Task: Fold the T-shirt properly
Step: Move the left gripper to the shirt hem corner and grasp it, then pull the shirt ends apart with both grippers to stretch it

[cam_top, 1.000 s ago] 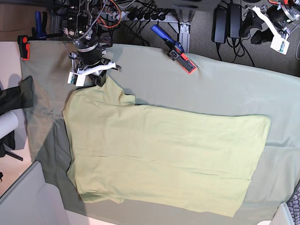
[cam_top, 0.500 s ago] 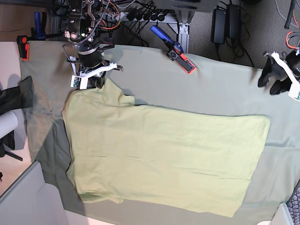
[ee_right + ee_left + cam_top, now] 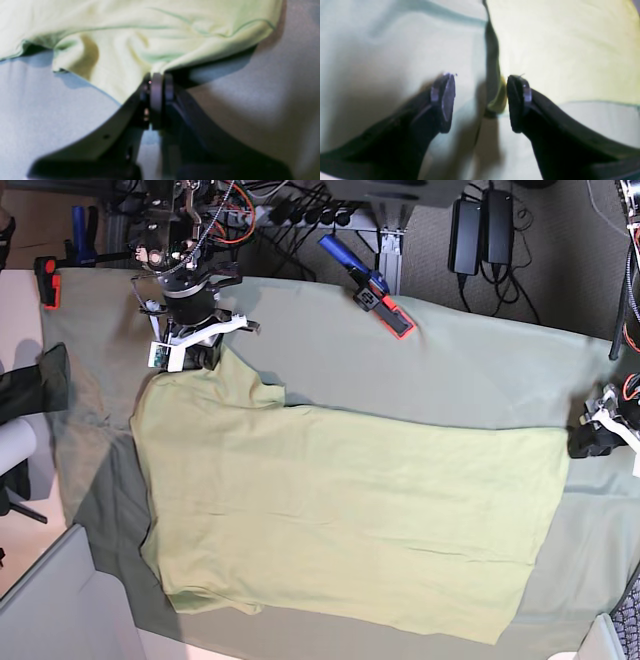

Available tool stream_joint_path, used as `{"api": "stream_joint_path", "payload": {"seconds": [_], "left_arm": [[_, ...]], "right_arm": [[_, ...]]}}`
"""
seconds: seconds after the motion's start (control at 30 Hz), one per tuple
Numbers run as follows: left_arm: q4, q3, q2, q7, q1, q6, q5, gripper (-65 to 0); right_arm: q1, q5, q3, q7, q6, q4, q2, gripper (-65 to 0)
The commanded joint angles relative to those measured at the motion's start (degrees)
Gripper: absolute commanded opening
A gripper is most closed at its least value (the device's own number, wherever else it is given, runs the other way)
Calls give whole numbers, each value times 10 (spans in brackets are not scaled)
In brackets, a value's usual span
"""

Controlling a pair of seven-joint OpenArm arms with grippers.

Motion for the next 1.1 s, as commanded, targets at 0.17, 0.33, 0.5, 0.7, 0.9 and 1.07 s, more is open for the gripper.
{"api": "stream_joint_path", "payload": {"seconds": [0.17,0.33,0.5,0.7,0.9,1.07], "left_arm": [[7,9,26,11,-6,-19,-28,-283],[7,34,53,10,-6,-19,3,-284],[7,33,54,-4,-6,-19,41,-476],[7,33,41,-2,-1,-82,61,-650],[21,33,6,33,22,-82,-11,-650],[44,33,-14,74,58,-82,-77,-650]], "right_arm": [[0,-4,2,0,-1,6,3,-650],[0,-4,2,0,-1,6,3,-650],[0,-4,2,0,-1,6,3,-650],[0,-4,11,-8,-1,7,3,-650],[-15,16,52,-62,23,30,3,-650],[-54,56,95,-83,42,76,3,-650]]}}
